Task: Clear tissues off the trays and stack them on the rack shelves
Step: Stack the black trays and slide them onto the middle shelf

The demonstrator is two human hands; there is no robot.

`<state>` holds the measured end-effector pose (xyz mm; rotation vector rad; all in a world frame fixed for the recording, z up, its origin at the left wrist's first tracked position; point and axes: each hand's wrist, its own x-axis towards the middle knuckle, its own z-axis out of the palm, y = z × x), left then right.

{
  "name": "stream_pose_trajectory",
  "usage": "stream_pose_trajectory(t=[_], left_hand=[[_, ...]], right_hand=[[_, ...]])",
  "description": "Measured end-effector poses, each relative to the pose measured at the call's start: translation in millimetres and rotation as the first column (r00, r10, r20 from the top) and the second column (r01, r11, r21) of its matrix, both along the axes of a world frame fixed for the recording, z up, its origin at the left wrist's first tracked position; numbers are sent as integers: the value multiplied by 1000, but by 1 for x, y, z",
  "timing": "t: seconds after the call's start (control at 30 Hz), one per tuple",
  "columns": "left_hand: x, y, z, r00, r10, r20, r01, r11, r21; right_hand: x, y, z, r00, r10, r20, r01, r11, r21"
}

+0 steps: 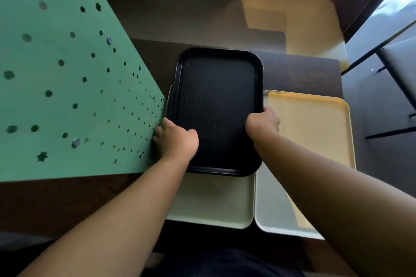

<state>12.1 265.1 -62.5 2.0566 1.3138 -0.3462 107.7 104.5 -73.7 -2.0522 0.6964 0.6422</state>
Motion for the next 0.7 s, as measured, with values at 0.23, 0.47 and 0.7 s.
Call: stream_pose_trajectory(t=[0.23,0.47,0.7], left_hand=[[4,5,-4,996,-87,8,87,996,-14],[15,15,8,986,153,61,-141,975,-174],[6,13,30,989,112,91,-74,934,-349]], right_hand=[[-1,-9,3,991,134,-12,-135,988,-72],[6,-23,14,985,150,-87,-155,987,-53],[-11,-39,48,994,-99,-41,105,976,190]])
